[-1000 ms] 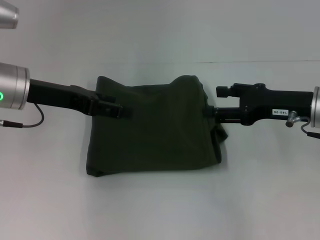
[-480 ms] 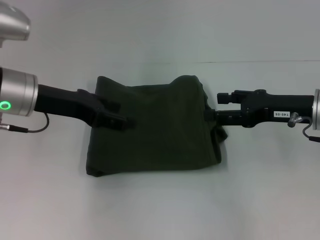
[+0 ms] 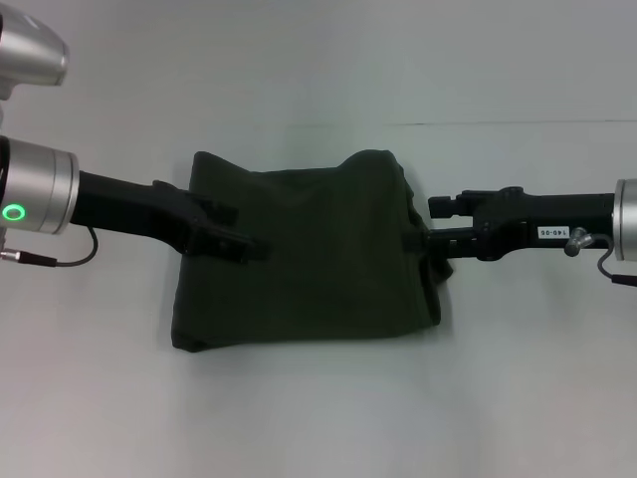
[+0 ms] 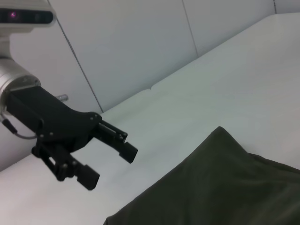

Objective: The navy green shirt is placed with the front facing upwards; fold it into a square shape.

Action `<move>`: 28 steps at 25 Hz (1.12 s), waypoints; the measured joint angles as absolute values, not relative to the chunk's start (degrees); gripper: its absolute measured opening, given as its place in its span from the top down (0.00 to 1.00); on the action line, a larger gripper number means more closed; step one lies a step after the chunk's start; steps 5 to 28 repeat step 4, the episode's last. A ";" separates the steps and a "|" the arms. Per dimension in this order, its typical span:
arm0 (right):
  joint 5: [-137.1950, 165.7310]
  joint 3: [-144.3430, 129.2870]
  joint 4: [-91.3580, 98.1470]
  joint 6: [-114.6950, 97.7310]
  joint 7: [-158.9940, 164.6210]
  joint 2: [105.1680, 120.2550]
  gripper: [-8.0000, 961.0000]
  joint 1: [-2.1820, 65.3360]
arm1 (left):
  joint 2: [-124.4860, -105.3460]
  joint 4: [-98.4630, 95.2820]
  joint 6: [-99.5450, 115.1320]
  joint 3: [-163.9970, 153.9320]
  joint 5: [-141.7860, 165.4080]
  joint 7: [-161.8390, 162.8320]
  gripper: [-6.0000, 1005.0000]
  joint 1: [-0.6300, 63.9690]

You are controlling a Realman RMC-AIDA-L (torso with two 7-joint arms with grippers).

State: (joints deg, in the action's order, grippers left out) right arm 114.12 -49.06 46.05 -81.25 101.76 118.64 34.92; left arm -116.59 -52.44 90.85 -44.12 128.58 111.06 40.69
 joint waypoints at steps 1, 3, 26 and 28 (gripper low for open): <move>114.24 -49.16 46.05 -81.26 101.53 118.65 0.11 34.91 | -116.55 -52.44 90.85 -44.06 128.54 111.63 0.14 40.76; 114.46 -49.38 46.15 -81.27 100.44 118.72 0.11 34.77 | -116.38 -52.34 90.85 -44.01 128.56 112.64 0.14 40.95; 114.49 -49.47 46.32 -81.27 99.77 118.84 0.11 34.69 | -116.28 -52.19 90.85 -44.06 128.61 113.21 0.14 41.08; 114.49 -49.47 46.32 -81.27 99.77 118.84 0.11 34.69 | -116.28 -52.19 90.85 -44.06 128.61 113.21 0.14 41.08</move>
